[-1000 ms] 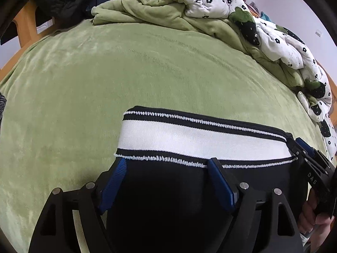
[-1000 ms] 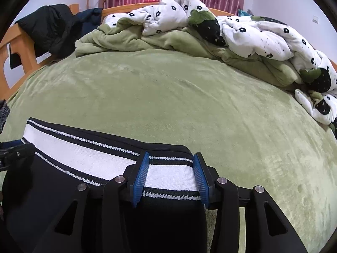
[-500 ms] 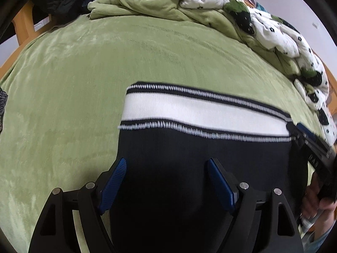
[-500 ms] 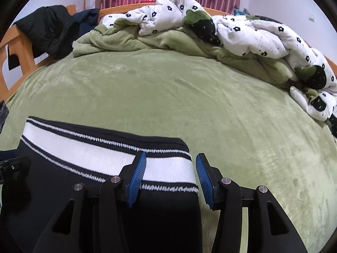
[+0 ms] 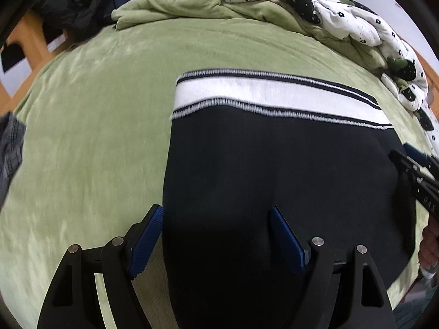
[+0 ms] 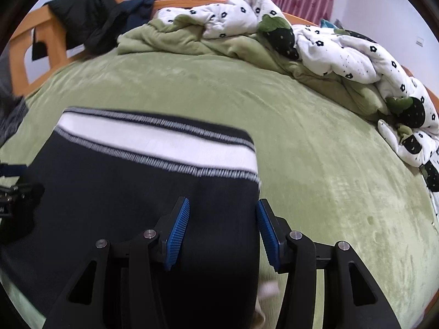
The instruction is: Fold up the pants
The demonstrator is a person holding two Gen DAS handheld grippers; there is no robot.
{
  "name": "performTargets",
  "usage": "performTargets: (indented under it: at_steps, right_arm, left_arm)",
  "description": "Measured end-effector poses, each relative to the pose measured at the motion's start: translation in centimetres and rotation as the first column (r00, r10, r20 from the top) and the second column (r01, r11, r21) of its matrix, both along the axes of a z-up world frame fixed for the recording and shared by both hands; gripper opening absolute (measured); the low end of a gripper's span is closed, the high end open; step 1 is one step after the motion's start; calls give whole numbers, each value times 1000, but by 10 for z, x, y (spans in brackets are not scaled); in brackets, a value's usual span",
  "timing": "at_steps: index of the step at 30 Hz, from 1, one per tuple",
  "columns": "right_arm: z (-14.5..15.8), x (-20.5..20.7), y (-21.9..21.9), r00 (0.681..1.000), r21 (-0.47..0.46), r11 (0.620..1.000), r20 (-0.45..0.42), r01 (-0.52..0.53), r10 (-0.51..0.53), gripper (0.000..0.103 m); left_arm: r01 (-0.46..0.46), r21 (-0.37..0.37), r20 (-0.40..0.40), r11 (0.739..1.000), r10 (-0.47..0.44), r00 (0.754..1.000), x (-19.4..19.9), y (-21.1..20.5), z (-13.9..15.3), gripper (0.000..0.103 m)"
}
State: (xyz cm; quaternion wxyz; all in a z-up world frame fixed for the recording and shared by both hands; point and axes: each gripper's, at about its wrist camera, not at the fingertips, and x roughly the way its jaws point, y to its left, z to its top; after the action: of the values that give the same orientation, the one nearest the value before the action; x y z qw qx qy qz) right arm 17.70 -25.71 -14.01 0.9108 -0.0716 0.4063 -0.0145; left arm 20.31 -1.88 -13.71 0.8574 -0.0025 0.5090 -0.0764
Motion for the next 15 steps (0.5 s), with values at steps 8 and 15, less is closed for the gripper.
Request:
performTargets:
  at_steps: [8,15]
  right_arm:
    - [-2,-37,-4,1000,31,999,-24,-15,16,49]
    - [-9,-71,-12,999,92,996,-53,4,1,50]
  left_arm:
    - [-14,-92,-44,996,10,999,-33,4,0,79]
    - [-10,-95,-55,995,5,998,-57,8,2,79]
